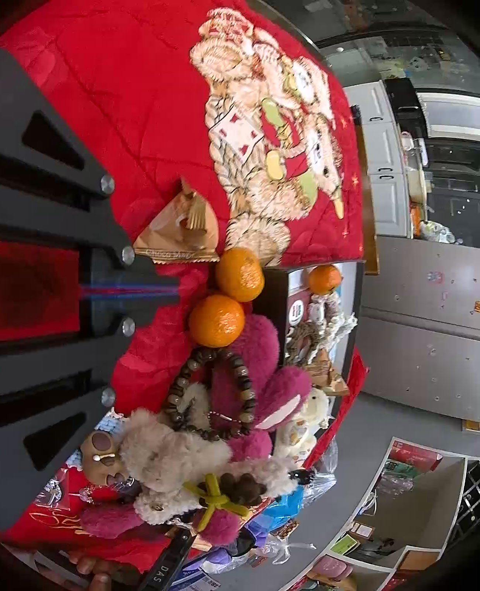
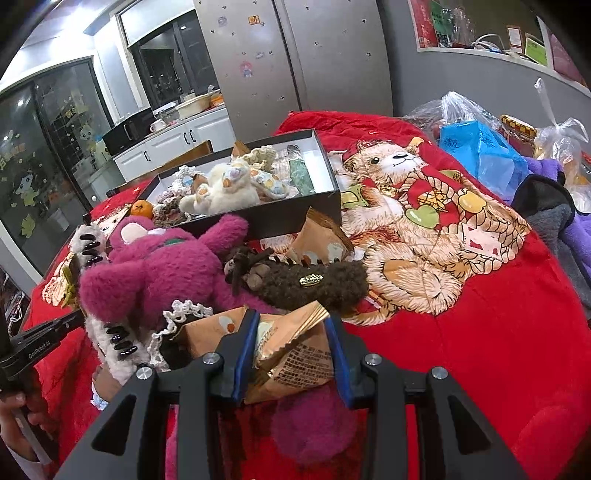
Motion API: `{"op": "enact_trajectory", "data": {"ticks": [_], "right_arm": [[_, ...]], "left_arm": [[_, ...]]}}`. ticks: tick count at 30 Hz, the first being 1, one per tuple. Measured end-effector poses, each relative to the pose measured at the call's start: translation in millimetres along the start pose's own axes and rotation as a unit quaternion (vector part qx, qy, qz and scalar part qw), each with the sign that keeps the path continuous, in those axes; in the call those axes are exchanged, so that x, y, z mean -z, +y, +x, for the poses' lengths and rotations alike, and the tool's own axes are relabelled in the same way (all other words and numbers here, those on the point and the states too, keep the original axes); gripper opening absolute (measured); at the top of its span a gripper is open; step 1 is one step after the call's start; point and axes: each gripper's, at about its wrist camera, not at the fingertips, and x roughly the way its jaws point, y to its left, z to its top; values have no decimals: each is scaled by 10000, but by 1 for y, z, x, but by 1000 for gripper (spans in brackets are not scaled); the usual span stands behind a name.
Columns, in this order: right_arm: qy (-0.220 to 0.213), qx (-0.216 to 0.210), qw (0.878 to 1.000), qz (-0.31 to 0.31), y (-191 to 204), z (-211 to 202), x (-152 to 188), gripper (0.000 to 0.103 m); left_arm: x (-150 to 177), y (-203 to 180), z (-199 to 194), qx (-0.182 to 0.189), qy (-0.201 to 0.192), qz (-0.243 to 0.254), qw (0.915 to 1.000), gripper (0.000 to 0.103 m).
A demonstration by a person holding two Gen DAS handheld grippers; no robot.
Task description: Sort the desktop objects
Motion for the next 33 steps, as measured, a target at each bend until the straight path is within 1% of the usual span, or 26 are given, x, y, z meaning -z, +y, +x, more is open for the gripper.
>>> {"op": "enact_trajectory", "data": {"ticks": [1, 2, 3, 4, 6, 7, 8, 10, 14, 21, 22, 23, 25, 26, 27, 28, 29, 32, 33], "right_arm": [[0, -10, 10000, -10, 0, 0, 0, 37], [-1, -6, 10000, -8, 0, 0, 0, 37], [10, -4, 10000, -11, 1, 0, 0, 37], [29, -7, 10000, -20, 1, 1, 0, 37], [44, 7, 10000, -21, 1, 2, 1, 37], [51, 1, 10000, -32, 1, 2, 1, 37], [49, 0, 10000, -36, 1, 2, 1, 37], [55, -17, 10000, -12, 1, 3, 1, 37], [77, -21, 10000, -18, 1, 4, 2, 37], [87, -33, 10000, -18, 1, 5, 2, 37], [87, -33, 10000, -20, 0, 5, 3, 37], [87, -35, 10000, -21, 1, 5, 3, 37], [88, -33, 10000, -24, 0, 5, 3, 37], [87, -33, 10000, -22, 1, 5, 3, 37], [88, -26, 10000, -27, 1, 5, 3, 37], [89, -23, 10000, -33, 1, 5, 3, 37], [85, -27, 10000, -30, 1, 4, 3, 37], [84, -18, 10000, -46, 2, 5, 3, 37], [82, -17, 10000, -46, 2, 5, 3, 37]], "left_arm": [[-1, 0, -1, -57, -5, 35, 10000, 30], [-1, -1, -2, -178, -37, 68, 9998, 56], [-1, -2, -6, -265, -150, 99, 9995, 65], [-1, -4, -11, -319, -311, 148, 9989, 72], [-2, -7, -21, -406, -548, 262, 9973, 75], [-3, -7, -23, -484, -621, 303, 9964, 85], [-4, -6, -25, -603, -673, 317, 9954, 91], [-4, -4, -23, -840, -668, 317, 9937, 91], [-3, 4, -11, -1016, -457, 253, 9935, 91], [-1, 17, 16, -848, 50, 43, 9964, 90], [-1, 19, 19, -830, 114, -12, 9965, 85], [-1, 21, 22, -796, 191, -73, 9966, 77], [1, 25, 26, -797, 294, -165, 9962, 67], [1, 25, 24, -809, 255, -176, 9962, 59], [1, 25, 23, -841, 243, -177, 9960, 55], [2, 25, 23, -894, 234, -179, 9956, 49], [1, 25, 22, -900, 220, -178, 9955, 38], [1, 24, 19, -846, 175, -148, 9962, 28], [1, 23, 18, -854, 160, -131, 9961, 27]]}}
